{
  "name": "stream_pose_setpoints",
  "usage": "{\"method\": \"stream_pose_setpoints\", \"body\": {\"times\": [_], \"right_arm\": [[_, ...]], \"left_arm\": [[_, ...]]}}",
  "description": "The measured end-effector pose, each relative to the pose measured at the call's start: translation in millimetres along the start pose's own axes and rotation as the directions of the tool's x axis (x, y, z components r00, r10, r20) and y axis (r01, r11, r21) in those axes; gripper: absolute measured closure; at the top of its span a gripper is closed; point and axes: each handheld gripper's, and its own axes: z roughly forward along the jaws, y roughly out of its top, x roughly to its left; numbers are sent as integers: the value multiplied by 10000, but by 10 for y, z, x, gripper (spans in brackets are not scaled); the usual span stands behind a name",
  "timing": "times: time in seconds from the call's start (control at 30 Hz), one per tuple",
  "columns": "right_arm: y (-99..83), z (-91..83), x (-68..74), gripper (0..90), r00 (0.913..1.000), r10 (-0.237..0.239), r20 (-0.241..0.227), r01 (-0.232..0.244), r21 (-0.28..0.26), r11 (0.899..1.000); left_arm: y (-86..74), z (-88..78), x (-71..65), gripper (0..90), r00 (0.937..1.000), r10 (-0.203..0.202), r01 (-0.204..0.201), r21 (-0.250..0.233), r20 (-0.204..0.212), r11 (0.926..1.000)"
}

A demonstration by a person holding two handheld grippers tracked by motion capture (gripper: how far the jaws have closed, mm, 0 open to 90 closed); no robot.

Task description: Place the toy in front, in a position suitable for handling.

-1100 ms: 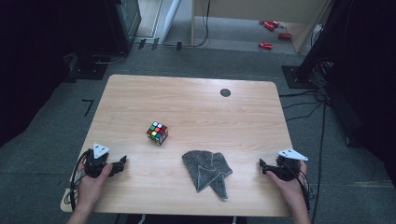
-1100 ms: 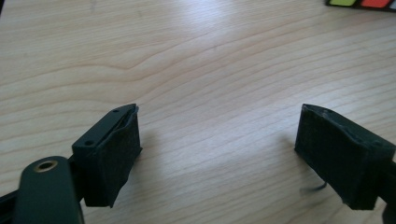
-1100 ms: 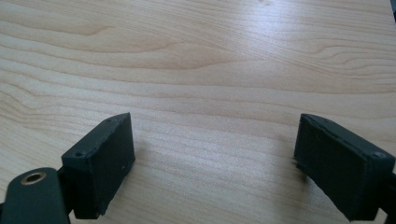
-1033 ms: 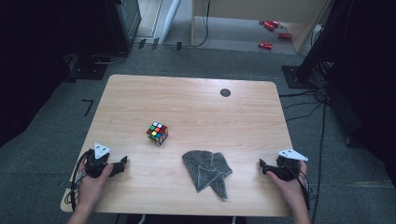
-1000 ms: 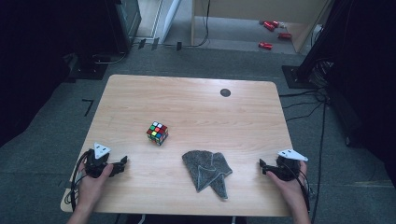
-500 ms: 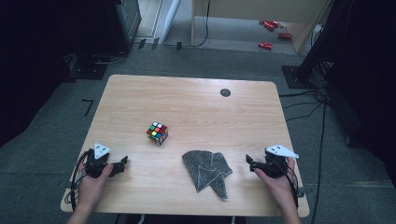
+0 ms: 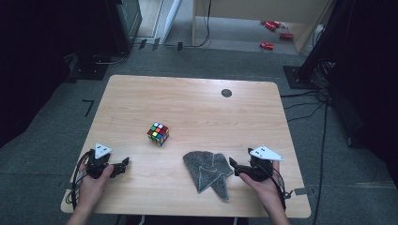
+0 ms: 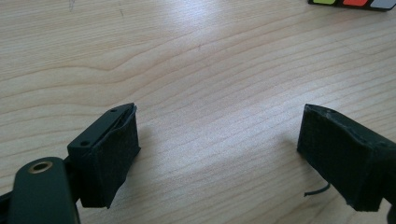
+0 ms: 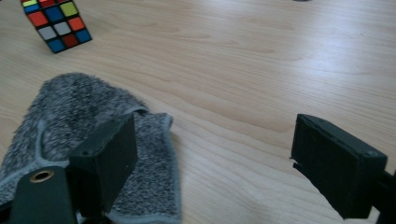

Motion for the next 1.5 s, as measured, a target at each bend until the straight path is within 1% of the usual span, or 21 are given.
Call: {"method": "stream_pose_setpoints", "body": {"times": [0.07, 0.17, 0.2, 0.27, 0.3, 0.33, 0.5, 0.7, 0.73, 0.77, 0.9, 0.93, 1.0, 1.03, 1.07, 1.13, 1.2, 1.23, 1.4, 1.47, 1.5], "right_arm": [[3, 19, 82, 143, 9999, -144, -57, 144, 8, 9999], [-1, 48, 156, 142, 9997, -203, -100, 202, -38, 9998], [-1, 48, 156, 142, 9997, -203, -100, 202, -38, 9998], [-7, 90, 244, 143, 9989, -219, -408, 219, -9, 9998], [-7, 90, 244, 143, 9989, -219, -408, 219, -9, 9998], [-11, 120, 312, 143, 9979, -289, -578, 292, 44, 9996], [-21, 191, 476, 150, 9940, -540, -956, 553, 106, 9984], [-39, 253, 615, 223, 9853, -892, -1456, 915, 94, 9958], [-51, 267, 633, 218, 9840, -944, -1513, 973, 122, 9952], [-71, 287, 651, 220, 9842, -1006, -1454, 1038, 144, 9945], [-119, 342, 670, 228, 9826, -1024, -1552, 1092, 359, 9934], [-143, 371, 680, 245, 9812, -1120, -1569, 1206, 467, 9916], [-152, 386, 685, 248, 9808, -1147, -1575, 1242, 516, 9909], [-169, 418, 692, 257, 9805, -1229, -1532, 1349, 703, 9884], [-169, 418, 692, 257, 9805, -1229, -1532, 1349, 703, 9884], [-200, 470, 688, 273, 9799, -1265, -1542, 1423, 962, 9851], [-217, 493, 682, 295, 9787, -1263, -1619, 1451, 1095, 9834], [-224, 501, 680, 301, 9781, -1267, -1654, 1469, 1164, 9823], [-249, 531, 685, 296, 9795, -1325, -1517, 1520, 1258, 9803], [-251, 536, 687, 300, 9787, -1392, -1511, 1587, 1264, 9792], [-250, 542, 685, 312, 9776, -1431, -1543, 1635, 1287, 9781]], "left_arm": [[1, 1, -1, 131, 10000, -5, 5, 0, -6, 10000], [1, 1, -1, 131, 10000, -4, 4, 0, -6, 10000], [1, 1, -1, 131, 10000, -4, 4, 0, -6, 10000], [1, 1, -1, 131, 10000, -2, 2, 2, -7, 10000], [1, 1, -1, 131, 10000, -5, 5, -1, -5, 10000], [1, 2, -1, 131, 10000, -7, 7, -3, -6, 10000], [5, 5, -3, 131, 10000, 13, -13, 0, 11, 10000], [5, 5, -2, 131, 10000, 21, -21, -1, 12, 10000], [5, 5, -2, 131, 10000, 25, -25, 0, 16, 10000], [5, 5, -2, 131, 10000, 26, -26, -1, 16, 10000], [5, 5, -3, 131, 10000, 36, -36, -2, 22, 10000], [5, 5, -3, 132, 10000, 40, -40, -2, 25, 10000], [6, 6, -3, 131, 10000, 42, -42, -2, 25, 10000], [7, 6, -4, 131, 10000, 47, -47, 1, 27, 10000], [7, 6, -4, 131, 10000, 47, -47, 1, 27, 10000], [9, 8, -5, 131, 10000, 50, -50, 6, 28, 10000], [11, 10, -5, 132, 10000, 62, -62, 7, 42, 10000], [19, 17, 0, 132, 9998, 143, -143, 13, 132, 9999], [19, 17, -1, 132, 9998, 148, -148, 15, 127, 9999], [14, 12, -2, 132, 9998, 155, -155, 17, 127, 9999], [4, 4, -2, 126, 9994, 260, -260, 24, 241, 9997]]}}
